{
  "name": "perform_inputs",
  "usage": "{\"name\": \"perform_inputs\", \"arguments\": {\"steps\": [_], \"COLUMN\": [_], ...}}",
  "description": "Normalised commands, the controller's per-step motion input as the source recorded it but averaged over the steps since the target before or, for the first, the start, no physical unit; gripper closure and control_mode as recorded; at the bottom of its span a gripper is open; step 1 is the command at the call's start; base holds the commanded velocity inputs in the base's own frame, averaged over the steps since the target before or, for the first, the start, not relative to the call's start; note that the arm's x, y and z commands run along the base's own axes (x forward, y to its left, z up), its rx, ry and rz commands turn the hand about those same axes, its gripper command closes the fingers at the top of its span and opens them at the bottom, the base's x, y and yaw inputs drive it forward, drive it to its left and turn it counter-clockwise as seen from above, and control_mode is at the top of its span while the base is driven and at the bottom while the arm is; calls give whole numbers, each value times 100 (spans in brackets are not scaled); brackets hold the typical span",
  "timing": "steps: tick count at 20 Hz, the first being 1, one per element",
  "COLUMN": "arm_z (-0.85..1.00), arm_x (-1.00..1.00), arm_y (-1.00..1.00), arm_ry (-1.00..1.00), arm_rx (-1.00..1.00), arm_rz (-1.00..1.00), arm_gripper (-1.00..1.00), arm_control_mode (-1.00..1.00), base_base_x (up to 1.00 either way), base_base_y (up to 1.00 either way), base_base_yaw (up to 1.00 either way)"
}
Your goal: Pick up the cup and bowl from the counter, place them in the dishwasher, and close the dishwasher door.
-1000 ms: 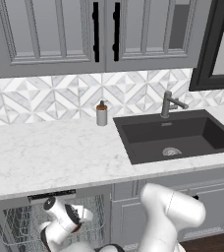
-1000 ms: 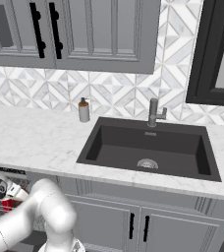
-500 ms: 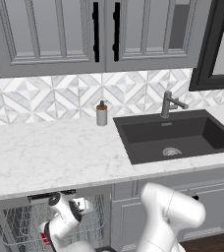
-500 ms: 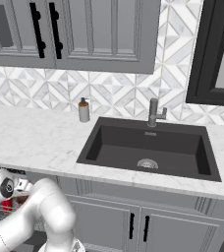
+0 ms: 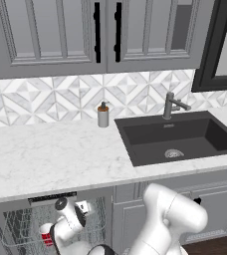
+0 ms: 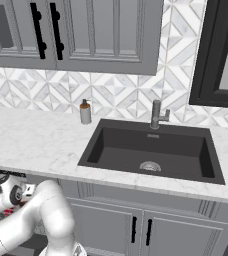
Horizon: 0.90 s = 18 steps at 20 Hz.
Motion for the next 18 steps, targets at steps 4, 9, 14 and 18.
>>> {"name": "perform_inputs", "arguments": {"steps": [4, 9, 14, 18], "arm_z": [0, 0, 9, 8], "arm_x": [0, 0, 0, 13], "arm_y": [6, 3, 0, -8], "arm_ry": [1, 0, -1, 0], "arm_rx": [0, 0, 0, 0], "arm_rz": [4, 0, 0, -1], "arm_gripper": [-100, -100, -100, -100], "arm_control_mode": [-100, -100, -100, -100], "base_base_x": [0, 0, 0, 0], "base_base_y": [0, 0, 0, 0], "base_base_yaw": [0, 0, 0, 0]}}
